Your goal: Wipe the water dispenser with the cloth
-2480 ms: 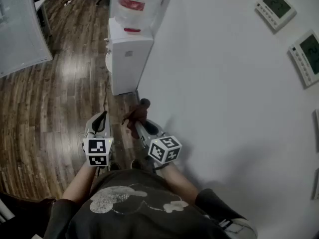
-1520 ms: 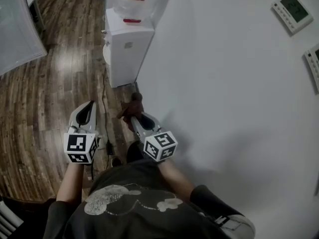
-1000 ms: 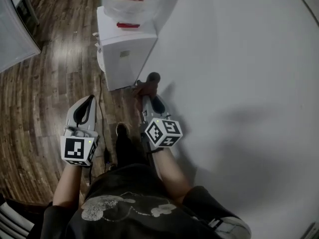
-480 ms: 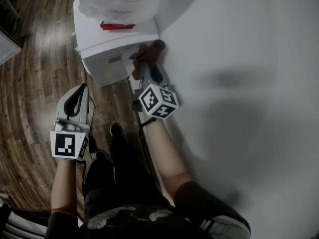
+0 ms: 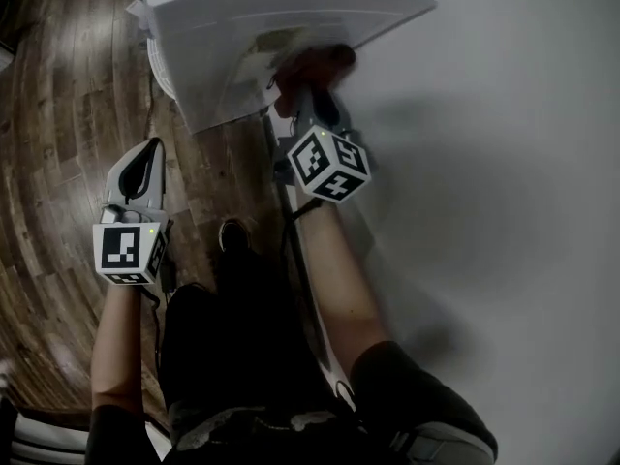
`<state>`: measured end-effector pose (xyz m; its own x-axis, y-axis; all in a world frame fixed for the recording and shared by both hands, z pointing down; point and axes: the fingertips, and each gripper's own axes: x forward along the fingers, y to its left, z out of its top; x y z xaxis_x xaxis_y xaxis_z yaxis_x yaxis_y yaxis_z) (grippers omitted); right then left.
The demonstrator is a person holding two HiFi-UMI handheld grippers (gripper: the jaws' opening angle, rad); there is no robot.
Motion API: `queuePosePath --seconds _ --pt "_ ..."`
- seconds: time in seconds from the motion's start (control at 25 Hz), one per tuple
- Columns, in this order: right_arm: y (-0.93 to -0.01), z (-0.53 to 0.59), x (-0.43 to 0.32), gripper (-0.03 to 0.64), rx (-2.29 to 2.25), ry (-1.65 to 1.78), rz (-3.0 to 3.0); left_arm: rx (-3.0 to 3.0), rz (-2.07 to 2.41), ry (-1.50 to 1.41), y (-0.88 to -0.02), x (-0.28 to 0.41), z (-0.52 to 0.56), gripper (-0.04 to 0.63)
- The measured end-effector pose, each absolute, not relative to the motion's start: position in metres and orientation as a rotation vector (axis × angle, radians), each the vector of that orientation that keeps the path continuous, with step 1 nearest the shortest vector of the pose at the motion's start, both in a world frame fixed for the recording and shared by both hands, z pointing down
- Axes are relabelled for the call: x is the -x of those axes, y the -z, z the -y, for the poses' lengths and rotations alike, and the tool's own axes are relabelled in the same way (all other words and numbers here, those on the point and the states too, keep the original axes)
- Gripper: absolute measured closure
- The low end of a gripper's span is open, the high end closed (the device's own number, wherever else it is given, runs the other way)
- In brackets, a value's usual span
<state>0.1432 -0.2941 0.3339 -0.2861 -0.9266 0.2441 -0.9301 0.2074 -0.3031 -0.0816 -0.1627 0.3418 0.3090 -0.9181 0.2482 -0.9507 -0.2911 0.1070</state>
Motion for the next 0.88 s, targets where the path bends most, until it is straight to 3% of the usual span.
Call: queuePosePath --seconds 0.44,0.68,0.88 --pt "-0.588 0.309 -0.132 0.558 -1.838 -0.583 2.397 -2.443 1.610 -0.220 -0.579 0.089 0.205 0.575" --pt "-0.696 0.311 -0.143 0.558 -1.830 -0.595 2.316 -2.501 1.582 -0.226 -0.665 0.087 0.224 0.575" --pt "-0.778 0.303 -0.132 0.558 -1.731 -0.807 2.230 -2.509 1.527 -0.315 -0.710 0.078 0.226 0.575"
